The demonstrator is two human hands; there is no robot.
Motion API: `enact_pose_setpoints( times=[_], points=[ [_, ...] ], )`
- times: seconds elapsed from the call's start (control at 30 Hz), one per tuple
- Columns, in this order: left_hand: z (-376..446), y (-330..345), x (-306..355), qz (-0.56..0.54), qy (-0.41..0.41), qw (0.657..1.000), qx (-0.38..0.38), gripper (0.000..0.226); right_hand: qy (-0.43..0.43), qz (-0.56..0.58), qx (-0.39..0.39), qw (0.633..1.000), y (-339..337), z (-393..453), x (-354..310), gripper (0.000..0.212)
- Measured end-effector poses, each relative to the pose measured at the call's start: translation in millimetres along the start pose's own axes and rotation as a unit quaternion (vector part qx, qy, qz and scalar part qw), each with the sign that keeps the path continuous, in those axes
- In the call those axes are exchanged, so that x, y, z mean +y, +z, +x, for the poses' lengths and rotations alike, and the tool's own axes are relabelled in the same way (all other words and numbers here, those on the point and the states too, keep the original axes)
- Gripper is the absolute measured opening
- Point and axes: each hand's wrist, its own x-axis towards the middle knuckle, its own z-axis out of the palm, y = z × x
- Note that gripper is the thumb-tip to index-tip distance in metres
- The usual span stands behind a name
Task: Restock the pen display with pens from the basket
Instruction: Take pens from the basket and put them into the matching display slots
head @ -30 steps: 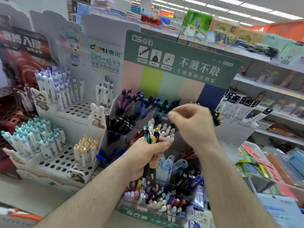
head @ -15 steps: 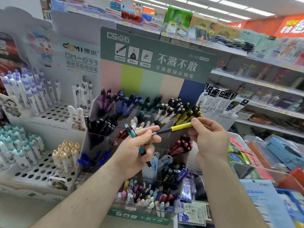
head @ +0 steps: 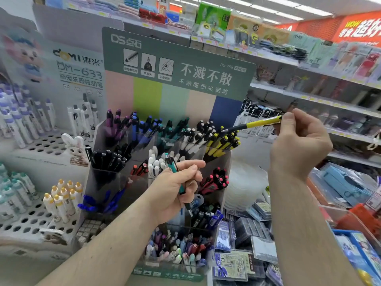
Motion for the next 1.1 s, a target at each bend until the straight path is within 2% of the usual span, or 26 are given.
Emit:
enact_pose_setpoints(
  times=[0.1, 0.2, 0.3, 0.43, 0.63, 0.7, 0.8, 0.83, 0.87, 0.93, 0.97, 1.0, 1.03, 1.1],
  points=[
    [0.3, -1.5, 0.9, 0.021, -0.009, 1.000, 0.008, 0.018, -0.051, -0.055, -0.025, 0.997, 12.6, 3.7, 8.2, 0.012],
    [-0.2, -4.7, 0.9, 0.030, -0.018, 0.999, 0.012, 0.019, -0.079, -0.129, -0.108, 0.983, 26.0, -3.6, 15.7, 0.013],
    [-2.4, -5.4, 2.1, 0.051, -0.018, 0.998, 0.014, 0.019, -0.048, -0.206, -0.227, 0.951, 37.1, -14.6, 21.7, 0.015],
    [-5.8, -7.2, 4.4, 0.088, -0.021, 0.996, 0.016, 0.020, -0.013, -0.273, -0.318, 0.908, 46.9, -16.6, 21.9, 0.012],
    [-10.5, -6.5, 7.4, 0.126, -0.033, 0.991, 0.009, 0.018, 0.005, -0.354, -0.381, 0.854, 53.5, -12.3, 15.1, 0.012],
    [-12.7, -6.5, 7.6, 0.143, -0.042, 0.989, 0.004, 0.017, 0.000, -0.367, -0.380, 0.849, 52.5, -13.0, 10.7, 0.016],
    [-16.4, -7.1, 7.8, 0.166, -0.054, 0.985, -0.009, 0.016, -0.074, -0.343, -0.319, 0.880, 38.4, -29.8, -2.6, 0.022],
    [-17.8, -7.9, 8.3, 0.171, -0.059, 0.983, -0.014, 0.015, -0.080, -0.310, -0.328, 0.889, 31.8, -39.7, -8.6, 0.021],
    [-19.0, -9.0, 9.4, 0.175, -0.066, 0.982, -0.021, 0.015, -0.055, -0.261, -0.369, 0.890, 26.0, -51.5, -13.4, 0.019],
    [-20.0, -11.6, 10.8, 0.186, -0.081, 0.978, -0.041, 0.014, 0.047, -0.169, -0.501, 0.847, 18.1, -76.4, -22.7, 0.022],
    [-20.5, -12.1, 10.8, 0.196, -0.086, 0.975, -0.051, 0.015, 0.078, -0.148, -0.555, 0.815, 15.7, -86.0, -21.9, 0.025],
    [-21.7, -12.0, 10.8, 0.205, -0.090, 0.973, -0.057, 0.015, 0.072, -0.147, -0.588, 0.792, 14.5, -93.1, -18.3, 0.024],
    [-23.0, -12.3, 10.6, 0.211, -0.091, 0.971, -0.057, 0.017, 0.050, -0.155, -0.598, 0.785, 13.9, -98.2, -14.6, 0.020],
    [-27.2, -11.9, 12.8, 0.195, -0.089, 0.975, -0.058, 0.018, 0.033, -0.136, -0.573, 0.808, 14.3, -103.7, -11.9, 0.014]
  ],
)
